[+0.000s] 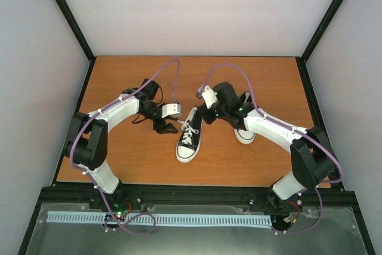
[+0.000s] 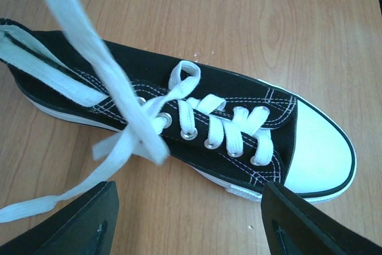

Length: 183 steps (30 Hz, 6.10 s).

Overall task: Tie the shoes
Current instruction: Cross the shoelace with the shoelace, then tie the shoelace on the shoe.

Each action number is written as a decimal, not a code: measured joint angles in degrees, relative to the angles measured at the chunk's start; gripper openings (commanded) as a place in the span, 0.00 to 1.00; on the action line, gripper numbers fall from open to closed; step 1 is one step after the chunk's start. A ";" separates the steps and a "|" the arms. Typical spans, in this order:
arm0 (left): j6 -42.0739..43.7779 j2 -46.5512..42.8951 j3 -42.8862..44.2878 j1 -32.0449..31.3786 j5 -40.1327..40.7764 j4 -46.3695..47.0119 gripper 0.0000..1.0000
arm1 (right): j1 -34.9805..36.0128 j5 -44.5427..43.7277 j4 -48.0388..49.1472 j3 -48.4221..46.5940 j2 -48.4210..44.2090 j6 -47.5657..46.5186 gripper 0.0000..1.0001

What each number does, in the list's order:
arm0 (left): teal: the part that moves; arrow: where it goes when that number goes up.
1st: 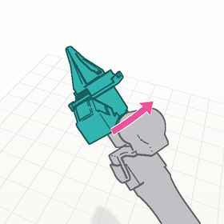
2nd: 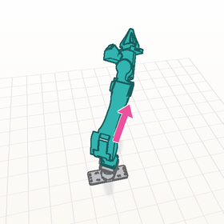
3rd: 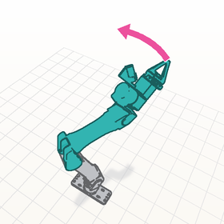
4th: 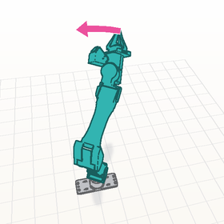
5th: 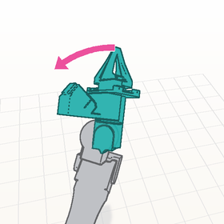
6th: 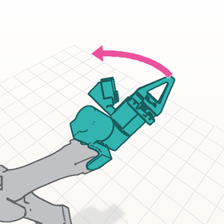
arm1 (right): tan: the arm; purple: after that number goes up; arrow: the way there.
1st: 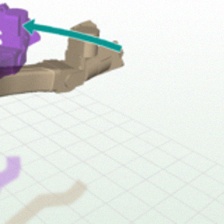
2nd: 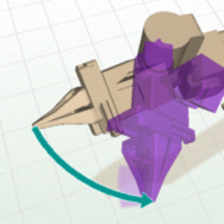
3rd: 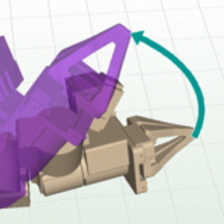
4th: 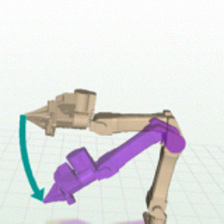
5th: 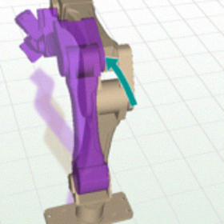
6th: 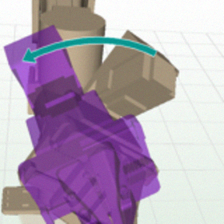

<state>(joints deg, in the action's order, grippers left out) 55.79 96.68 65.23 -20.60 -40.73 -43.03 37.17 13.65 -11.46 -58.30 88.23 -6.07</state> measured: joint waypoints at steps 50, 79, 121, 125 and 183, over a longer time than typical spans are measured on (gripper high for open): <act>-0.70 6.45 8.61 -3.91 3.34 -0.17 0.01 | -6.64 6.88 0.66 0.70 -6.78 6.97 0.03; -3.28 -3.02 2.21 -3.91 -2.08 0.17 0.01 | -4.66 31.54 -9.20 -5.81 13.81 -1.62 0.03; -3.58 -3.02 2.21 -3.91 -2.84 1.01 0.01 | 5.84 4.26 32.28 19.80 0.57 17.03 0.36; -3.58 -3.02 2.21 -3.91 -2.89 1.01 0.01 | 5.86 4.44 32.35 18.58 2.43 17.31 0.35; 2.12 10.58 4.15 -4.83 11.74 5.95 0.74 | -4.09 23.61 -15.32 3.89 -3.82 9.44 0.03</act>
<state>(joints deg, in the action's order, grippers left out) 57.91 107.26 69.38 -25.43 -28.99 -37.08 33.08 37.26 -26.79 -54.41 84.40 3.38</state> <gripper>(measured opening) 0.755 0.030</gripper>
